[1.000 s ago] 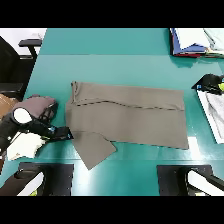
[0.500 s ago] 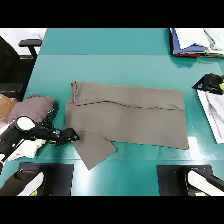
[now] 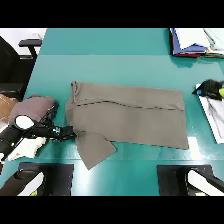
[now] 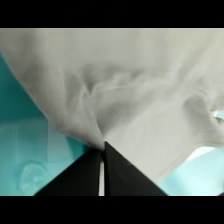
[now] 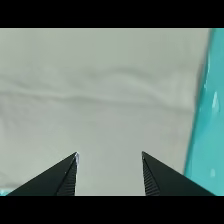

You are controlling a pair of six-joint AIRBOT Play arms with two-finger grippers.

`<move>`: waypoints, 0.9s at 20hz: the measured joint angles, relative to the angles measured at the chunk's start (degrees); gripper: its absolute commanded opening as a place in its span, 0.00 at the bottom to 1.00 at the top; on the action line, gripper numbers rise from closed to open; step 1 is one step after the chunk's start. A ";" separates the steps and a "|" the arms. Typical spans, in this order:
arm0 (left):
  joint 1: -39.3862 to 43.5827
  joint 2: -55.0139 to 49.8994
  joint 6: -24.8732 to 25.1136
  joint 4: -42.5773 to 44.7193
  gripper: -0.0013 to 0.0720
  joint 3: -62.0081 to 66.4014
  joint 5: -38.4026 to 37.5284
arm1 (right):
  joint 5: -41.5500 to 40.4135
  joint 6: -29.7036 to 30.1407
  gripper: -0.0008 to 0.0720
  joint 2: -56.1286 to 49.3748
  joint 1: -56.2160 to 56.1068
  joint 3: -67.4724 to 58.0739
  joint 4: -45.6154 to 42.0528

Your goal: Fold the shirts.

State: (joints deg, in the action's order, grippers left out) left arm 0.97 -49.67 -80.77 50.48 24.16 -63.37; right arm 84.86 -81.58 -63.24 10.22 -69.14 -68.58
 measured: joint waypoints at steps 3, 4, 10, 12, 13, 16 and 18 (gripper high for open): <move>0.02 0.04 1.03 1.09 0.05 2.34 -2.05 | 0.83 0.00 0.88 3.45 6.64 11.28 -4.02; 0.02 0.04 1.27 1.31 0.05 3.02 -2.43 | 1.31 0.00 0.86 4.57 9.81 15.87 -4.96; 0.02 0.04 2.73 2.40 0.05 4.61 -3.41 | -0.24 0.70 0.68 7.65 21.97 37.92 -5.95; 0.02 0.04 2.93 2.86 0.05 4.74 -3.52 | -2.73 0.87 0.61 8.26 21.97 41.33 -4.02; 0.02 0.04 2.99 2.95 0.05 4.79 -3.56 | -3.32 0.92 0.60 8.50 21.16 42.32 -3.32; 0.02 0.04 3.10 3.74 0.05 5.16 -4.02 | -5.42 0.98 0.23 7.93 17.46 43.50 -2.10; 0.02 0.07 3.06 5.51 0.05 6.05 -5.35 | -7.13 1.14 0.08 7.23 14.91 42.84 -1.77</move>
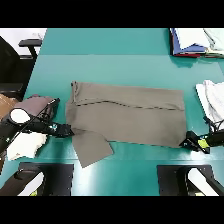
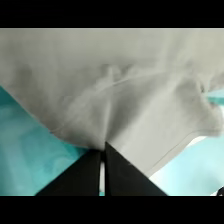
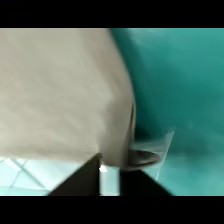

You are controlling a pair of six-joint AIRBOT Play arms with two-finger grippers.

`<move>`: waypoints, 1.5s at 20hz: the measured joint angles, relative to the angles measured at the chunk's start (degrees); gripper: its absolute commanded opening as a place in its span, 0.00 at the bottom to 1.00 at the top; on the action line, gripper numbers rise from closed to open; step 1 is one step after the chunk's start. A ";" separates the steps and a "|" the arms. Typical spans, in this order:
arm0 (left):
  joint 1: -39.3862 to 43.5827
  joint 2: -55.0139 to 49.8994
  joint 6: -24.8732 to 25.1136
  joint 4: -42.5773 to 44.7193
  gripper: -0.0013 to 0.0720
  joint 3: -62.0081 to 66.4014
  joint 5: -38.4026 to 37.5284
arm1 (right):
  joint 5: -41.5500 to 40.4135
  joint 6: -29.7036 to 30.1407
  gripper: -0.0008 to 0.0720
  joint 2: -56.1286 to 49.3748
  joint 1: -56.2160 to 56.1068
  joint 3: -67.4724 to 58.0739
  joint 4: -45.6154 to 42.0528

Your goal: Fold the shirts.

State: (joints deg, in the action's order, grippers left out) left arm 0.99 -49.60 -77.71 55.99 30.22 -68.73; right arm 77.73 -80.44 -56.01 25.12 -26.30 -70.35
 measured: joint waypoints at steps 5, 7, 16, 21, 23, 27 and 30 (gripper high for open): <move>0.00 4.44 -1.97 4.07 0.05 1.62 -3.80 | 0.96 0.02 0.03 3.06 -3.78 -5.05 -0.72; 0.00 7.89 -3.28 4.55 0.05 1.81 -7.37 | 4.35 0.02 0.03 6.36 -4.28 -7.21 -2.34; 0.00 9.38 -4.52 3.37 0.05 10.16 -9.81 | 9.25 -0.68 0.03 8.46 -7.98 -18.29 -4.59; 0.00 -6.08 -0.04 3.65 0.05 21.29 0.33 | 3.45 -2.08 0.03 -6.38 -16.44 -30.62 -4.28; 0.00 -13.55 1.68 4.02 0.06 26.16 2.60 | 2.05 -2.47 0.03 -13.25 -19.21 -36.65 -4.26; 0.00 -25.35 3.74 4.44 0.06 32.68 6.64 | 0.61 -2.82 0.03 -25.35 -22.40 -47.45 -4.15; 0.00 -29.07 4.13 4.50 0.74 34.62 9.22 | 0.42 -2.84 0.43 -31.74 -22.86 -53.37 -2.47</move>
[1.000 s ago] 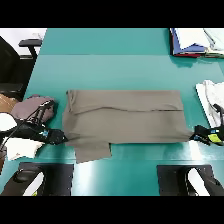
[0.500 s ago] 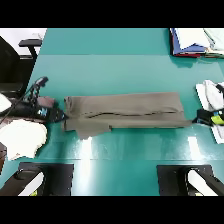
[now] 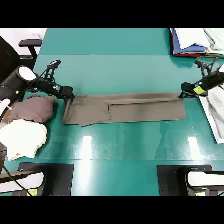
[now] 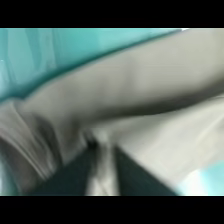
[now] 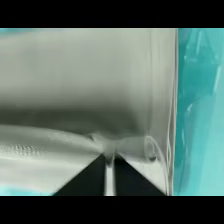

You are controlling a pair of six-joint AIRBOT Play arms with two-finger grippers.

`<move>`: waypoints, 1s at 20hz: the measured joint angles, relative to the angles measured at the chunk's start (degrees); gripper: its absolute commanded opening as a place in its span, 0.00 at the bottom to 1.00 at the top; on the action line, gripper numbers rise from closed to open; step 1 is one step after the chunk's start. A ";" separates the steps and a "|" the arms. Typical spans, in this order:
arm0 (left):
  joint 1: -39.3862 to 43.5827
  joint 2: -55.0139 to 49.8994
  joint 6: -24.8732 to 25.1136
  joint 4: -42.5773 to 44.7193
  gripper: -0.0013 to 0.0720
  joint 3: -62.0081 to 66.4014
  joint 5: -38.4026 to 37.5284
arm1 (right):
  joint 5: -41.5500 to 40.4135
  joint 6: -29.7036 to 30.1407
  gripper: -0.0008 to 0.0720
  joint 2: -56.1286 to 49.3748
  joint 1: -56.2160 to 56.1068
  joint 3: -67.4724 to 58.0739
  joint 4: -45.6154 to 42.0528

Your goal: Fold the shirts.

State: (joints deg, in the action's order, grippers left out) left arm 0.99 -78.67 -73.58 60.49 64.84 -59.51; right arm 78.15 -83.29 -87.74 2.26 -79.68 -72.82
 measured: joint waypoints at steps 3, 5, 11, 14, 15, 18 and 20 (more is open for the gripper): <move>0.00 -1.44 -1.11 -0.13 0.74 2.38 0.35 | 0.17 2.21 0.54 -3.04 1.97 -3.37 5.18; -0.02 -1.86 -1.97 -0.48 0.25 4.13 -1.38 | 1.29 4.42 0.69 -3.28 4.37 -3.45 8.33; 2.75 -2.27 -2.40 -4.72 0.06 6.10 -4.37 | 2.38 9.73 0.69 -1.84 14.36 5.90 12.11; 7.32 -2.34 -3.04 -5.97 0.05 6.29 -2.49 | 2.36 11.98 0.69 -3.56 17.49 10.29 13.73; 9.16 -2.45 -3.58 -6.23 0.05 6.34 -1.14 | 2.29 12.66 0.69 -4.46 18.05 11.19 14.93; 14.58 -3.52 -5.51 -6.69 0.05 6.43 3.04 | 2.56 14.71 0.44 -7.50 17.86 12.68 21.16; 17.75 -5.11 -6.95 -6.84 0.05 6.62 5.46 | 1.40 16.35 0.03 -9.01 16.37 13.16 23.39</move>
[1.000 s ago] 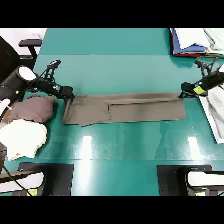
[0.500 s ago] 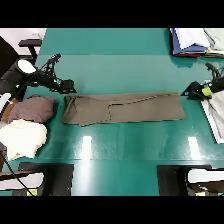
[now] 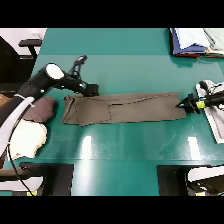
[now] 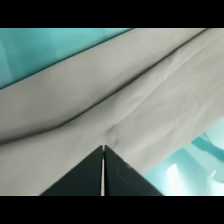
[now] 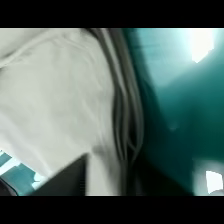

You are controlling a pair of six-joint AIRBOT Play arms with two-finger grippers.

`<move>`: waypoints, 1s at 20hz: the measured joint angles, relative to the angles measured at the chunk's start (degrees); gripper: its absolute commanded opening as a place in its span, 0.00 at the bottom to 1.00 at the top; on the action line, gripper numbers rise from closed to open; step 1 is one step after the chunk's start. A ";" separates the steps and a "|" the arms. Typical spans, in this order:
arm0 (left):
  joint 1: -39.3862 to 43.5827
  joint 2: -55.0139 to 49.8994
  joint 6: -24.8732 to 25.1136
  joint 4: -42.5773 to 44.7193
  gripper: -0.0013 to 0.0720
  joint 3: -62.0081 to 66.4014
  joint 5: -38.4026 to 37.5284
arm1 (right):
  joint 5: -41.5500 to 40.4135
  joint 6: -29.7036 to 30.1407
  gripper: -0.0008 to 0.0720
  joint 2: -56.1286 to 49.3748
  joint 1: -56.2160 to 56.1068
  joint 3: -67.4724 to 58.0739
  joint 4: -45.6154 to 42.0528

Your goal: Fold the shirts.

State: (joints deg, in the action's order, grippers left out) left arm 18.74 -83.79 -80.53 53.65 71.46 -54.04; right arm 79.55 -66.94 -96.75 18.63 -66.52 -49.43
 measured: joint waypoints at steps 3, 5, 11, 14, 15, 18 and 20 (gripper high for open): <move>4.59 -4.50 -1.27 -0.22 0.05 2.58 2.67 | -1.01 2.32 0.03 -0.04 -2.34 -0.42 2.19; 7.37 -8.48 -1.68 -0.39 0.05 5.90 2.86 | -0.02 3.13 0.03 2.16 -3.65 -2.47 3.58; 13.29 -19.26 -2.89 -0.57 0.05 15.72 1.53 | 3.69 -0.46 0.03 13.09 -10.58 -13.68 5.53; 14.45 -22.14 -3.28 -0.42 0.05 17.59 0.94 | 4.17 -2.38 0.03 17.38 -15.61 -18.93 9.03; 14.67 -22.73 -3.34 -0.42 0.05 17.90 0.94 | 4.04 -3.06 0.03 18.32 -17.55 -20.55 10.19; 14.99 -23.78 -3.63 -0.39 0.05 18.40 1.31 | 3.39 -4.57 0.03 19.80 -23.30 -24.20 12.17; 15.06 -24.06 -4.17 -0.39 0.05 18.82 1.73 | 2.67 -5.20 0.03 20.24 -27.19 -25.40 12.81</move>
State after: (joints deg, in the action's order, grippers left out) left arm 33.80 -107.85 -84.71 53.25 90.28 -52.31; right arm 82.21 -72.14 -76.51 -8.56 -91.92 -36.62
